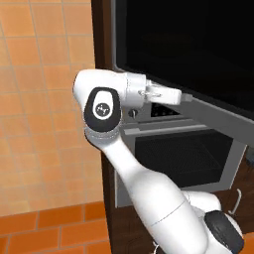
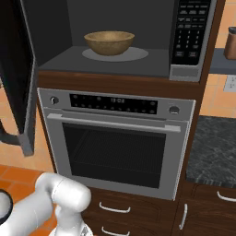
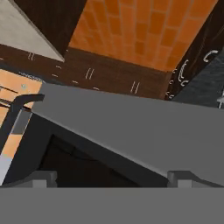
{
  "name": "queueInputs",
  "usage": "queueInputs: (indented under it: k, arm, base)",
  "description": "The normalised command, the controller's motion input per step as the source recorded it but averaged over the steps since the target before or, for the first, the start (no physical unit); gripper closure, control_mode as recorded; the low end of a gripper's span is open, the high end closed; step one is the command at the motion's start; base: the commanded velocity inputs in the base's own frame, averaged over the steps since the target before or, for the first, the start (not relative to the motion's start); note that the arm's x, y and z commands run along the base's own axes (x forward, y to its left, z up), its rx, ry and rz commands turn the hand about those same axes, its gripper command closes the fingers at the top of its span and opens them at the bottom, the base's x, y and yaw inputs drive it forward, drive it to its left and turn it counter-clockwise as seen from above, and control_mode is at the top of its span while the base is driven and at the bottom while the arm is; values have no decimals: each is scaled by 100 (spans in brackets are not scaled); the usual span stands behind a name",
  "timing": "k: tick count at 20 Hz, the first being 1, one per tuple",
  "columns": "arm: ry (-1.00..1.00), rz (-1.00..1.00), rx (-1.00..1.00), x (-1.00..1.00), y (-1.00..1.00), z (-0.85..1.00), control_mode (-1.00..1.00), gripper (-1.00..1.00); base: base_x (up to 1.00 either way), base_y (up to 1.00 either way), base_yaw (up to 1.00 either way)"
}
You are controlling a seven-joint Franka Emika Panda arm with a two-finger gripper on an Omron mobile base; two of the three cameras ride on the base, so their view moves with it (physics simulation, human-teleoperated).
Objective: Open the microwave, place the bowl with waffle inside the microwave, then close the microwave door and turn it on.
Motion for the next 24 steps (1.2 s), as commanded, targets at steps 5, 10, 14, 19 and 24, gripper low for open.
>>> queueInputs:
  k: [5,10,14,19,24]
  arm:
    - [0,51,16,32,-77,0,-100,-100]
    - [0,60,21,81,-44,0,-100,-100]
    - [0,66,23,99,-37,-2,-100,-100]
    - [0,65,23,100,-32,-20,-100,-100]
    - [0,63,23,100,-34,-42,-100,-100]
  base:
    - [0,0,0]
    - [0,0,0]
    - [0,0,0]
    - [0,0,0]
    - [0,0,0]
